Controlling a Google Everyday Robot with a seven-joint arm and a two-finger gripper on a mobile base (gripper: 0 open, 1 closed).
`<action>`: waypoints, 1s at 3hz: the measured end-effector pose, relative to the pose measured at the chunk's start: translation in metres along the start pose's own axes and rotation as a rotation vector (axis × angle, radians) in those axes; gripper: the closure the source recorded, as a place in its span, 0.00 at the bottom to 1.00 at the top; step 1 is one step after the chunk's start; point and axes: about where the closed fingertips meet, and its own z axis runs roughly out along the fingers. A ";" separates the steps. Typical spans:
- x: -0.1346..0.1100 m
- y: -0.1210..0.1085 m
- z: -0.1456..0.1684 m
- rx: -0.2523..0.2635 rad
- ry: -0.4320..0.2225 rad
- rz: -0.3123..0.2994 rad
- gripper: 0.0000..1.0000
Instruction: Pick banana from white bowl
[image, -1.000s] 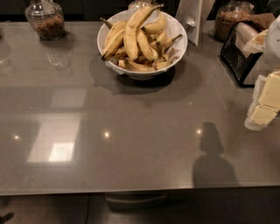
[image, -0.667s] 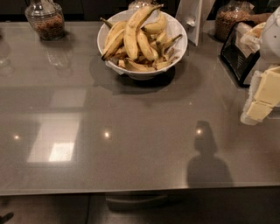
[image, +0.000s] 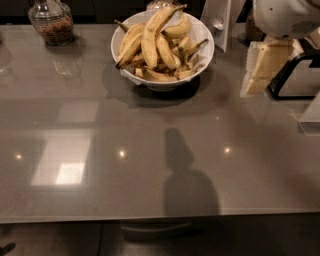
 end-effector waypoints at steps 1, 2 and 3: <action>-0.037 -0.054 0.016 0.077 -0.076 -0.221 0.00; -0.054 -0.081 -0.008 0.150 -0.098 -0.312 0.00; -0.054 -0.081 -0.008 0.151 -0.098 -0.312 0.00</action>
Offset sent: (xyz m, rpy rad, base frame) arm 0.0386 0.0376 0.0219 -0.0587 -0.1029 0.1774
